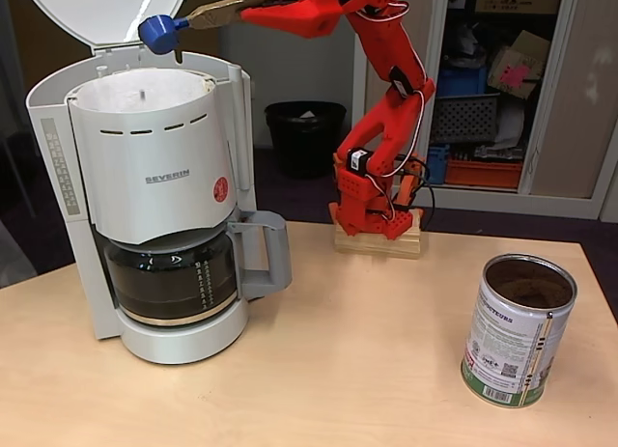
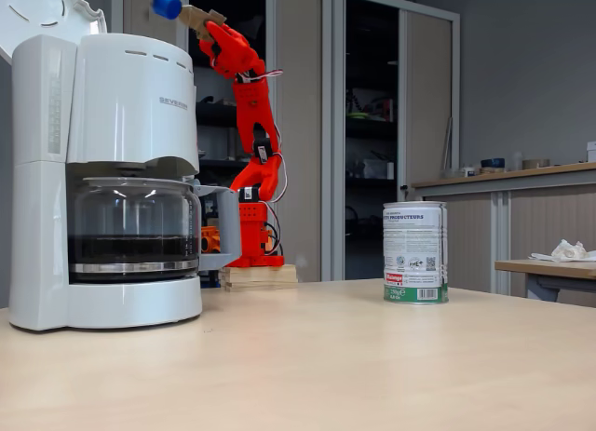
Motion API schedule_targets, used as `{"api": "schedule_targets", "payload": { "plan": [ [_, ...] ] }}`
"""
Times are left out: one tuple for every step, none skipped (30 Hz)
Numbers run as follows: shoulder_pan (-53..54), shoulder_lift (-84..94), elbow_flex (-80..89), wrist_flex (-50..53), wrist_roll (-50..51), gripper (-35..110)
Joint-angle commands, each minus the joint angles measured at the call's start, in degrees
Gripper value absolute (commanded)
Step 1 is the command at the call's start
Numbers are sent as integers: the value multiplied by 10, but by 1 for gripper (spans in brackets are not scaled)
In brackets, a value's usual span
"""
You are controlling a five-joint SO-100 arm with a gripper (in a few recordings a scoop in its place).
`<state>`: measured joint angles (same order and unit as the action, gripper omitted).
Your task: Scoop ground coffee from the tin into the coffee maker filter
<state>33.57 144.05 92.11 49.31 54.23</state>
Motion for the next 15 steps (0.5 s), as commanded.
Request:
{"api": "schedule_targets", "payload": {
  "plan": [
    [-12, 4, -2, 5, 47, 0],
    [-13, 6, -2, 10, 55, 0],
    [-13, 8, -2, 13, 62, 0],
    [-13, 10, -2, 17, 66, 0],
    [-13, 11, -2, 20, 67, 0],
    [-11, 13, -1, 25, 67, 0],
    [-8, 15, 1, 28, 65, 0],
    [-4, 19, 9, 26, 65, 0],
    [1, 25, 19, 20, 64, 0],
    [5, 31, 30, 15, 64, 0],
    [11, 37, 40, 11, 65, 0],
    [16, 43, 50, 4, 66, 0],
    [21, 47, 58, 0, 66, 0],
    [26, 52, 63, -3, 66, 0],
    [33, 54, 69, -4, 66, 0]
  ]
}}
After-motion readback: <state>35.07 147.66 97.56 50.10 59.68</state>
